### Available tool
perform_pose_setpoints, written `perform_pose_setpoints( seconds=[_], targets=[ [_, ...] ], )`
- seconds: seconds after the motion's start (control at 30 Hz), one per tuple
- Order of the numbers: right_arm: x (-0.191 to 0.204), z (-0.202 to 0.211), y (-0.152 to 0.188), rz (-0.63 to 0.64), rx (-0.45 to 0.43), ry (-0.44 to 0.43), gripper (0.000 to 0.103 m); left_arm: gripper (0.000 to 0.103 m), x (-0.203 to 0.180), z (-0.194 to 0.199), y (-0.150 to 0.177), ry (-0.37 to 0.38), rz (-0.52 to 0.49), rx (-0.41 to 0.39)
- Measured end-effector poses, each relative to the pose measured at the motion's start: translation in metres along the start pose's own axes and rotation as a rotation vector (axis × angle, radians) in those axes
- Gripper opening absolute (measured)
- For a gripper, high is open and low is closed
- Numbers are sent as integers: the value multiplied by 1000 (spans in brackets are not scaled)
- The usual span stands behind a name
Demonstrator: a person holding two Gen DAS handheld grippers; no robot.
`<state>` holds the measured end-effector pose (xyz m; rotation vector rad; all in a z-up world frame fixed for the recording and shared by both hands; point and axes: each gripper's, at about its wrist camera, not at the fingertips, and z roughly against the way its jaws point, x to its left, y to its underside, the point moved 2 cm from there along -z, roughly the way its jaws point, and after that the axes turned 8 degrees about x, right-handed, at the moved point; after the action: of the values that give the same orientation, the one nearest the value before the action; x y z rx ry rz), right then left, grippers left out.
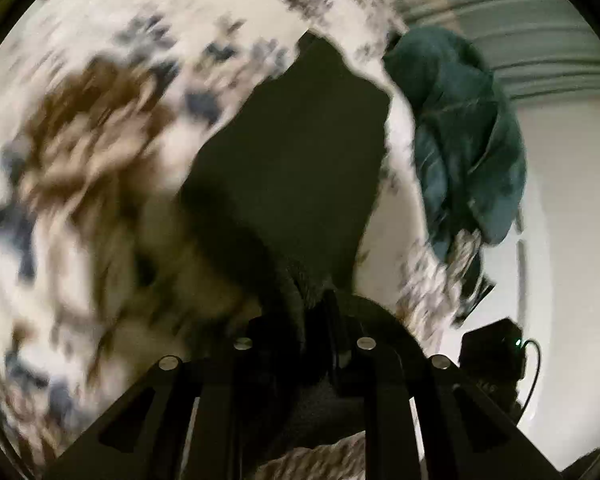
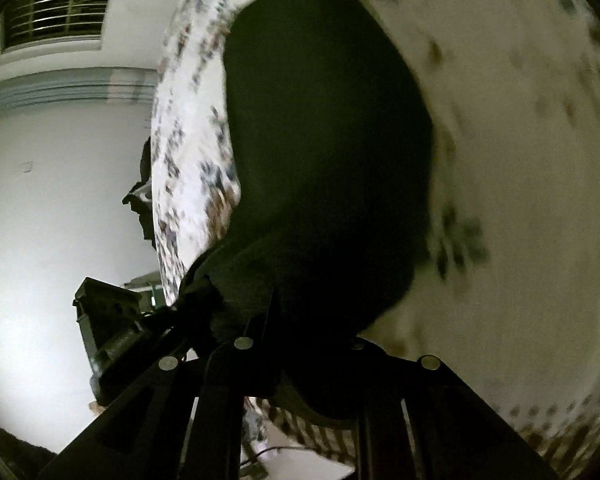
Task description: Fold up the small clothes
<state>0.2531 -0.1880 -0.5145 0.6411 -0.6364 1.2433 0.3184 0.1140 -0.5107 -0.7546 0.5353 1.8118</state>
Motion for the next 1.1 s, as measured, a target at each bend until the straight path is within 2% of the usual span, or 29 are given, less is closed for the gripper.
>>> perform_pose_setpoints(
  seconds=[0.1,0.2,0.33,0.43,0.47,0.5,0.53,0.57,0.6,0.63,0.67,0.7,0.77,0.83,0.9,0.97,1.0,1.03,1.07,1.1],
  targets=[
    [21,14,-53,37,-64,8,14,13,-21,-4,-58,37,-30,-41],
    [23,36,-111,58,-130,18,14,13,-44,-22,-124,37,-84,-72],
    [43,27,-217,58,-201,49,14,13,-56,-57,-211,22,-94,-67],
    [54,6,-289,46,-199,72,14,14,-55,-85,-275,22,-49,-26],
    [59,-9,-315,28,-190,85,14,17,-52,-93,-296,41,-16,-9],
    [57,-16,-342,0,-174,64,18,30,-48,-99,-311,75,9,2],
    [52,-21,-362,-30,-162,51,20,55,-45,-106,-327,99,40,8],
    [50,-25,-375,-51,-156,43,25,65,-41,-109,-342,137,69,-2],
    [45,-25,-392,-86,-158,7,34,70,-39,-107,-351,172,86,-21],
    [42,-22,-400,-112,-174,-19,40,70,-37,-102,-359,188,97,-50],
    [40,-17,-404,-125,-201,-55,57,70,-36,-97,-365,195,98,-69],
    [40,-10,-405,-119,-235,-84,69,70,-35,-94,-367,196,94,-79],
    [40,0,-405,-85,-267,-90,70,70,-32,-87,-367,182,76,-90],
    [38,7,-402,-48,-255,20,70,70,-31,-86,-362,106,37,-86],
    [34,7,-397,-5,-237,163,70,70,-32,-96,-361,-3,-30,-70],
    [26,-5,-396,32,-207,261,70,70,-34,-115,-363,-128,-108,-27],
    [20,-14,-398,31,-179,291,70,68,-35,-121,-364,-164,-134,-18],
    [14,-22,-399,25,-154,301,70,59,-38,-128,-364,-196,-172,-17],
    [9,-32,-401,23,-133,301,59,39,-42,-133,-363,-211,-217,-28],
    [9,-40,-403,37,-120,301,29,7,-45,-136,-364,-226,-245,-29]
  ],
)
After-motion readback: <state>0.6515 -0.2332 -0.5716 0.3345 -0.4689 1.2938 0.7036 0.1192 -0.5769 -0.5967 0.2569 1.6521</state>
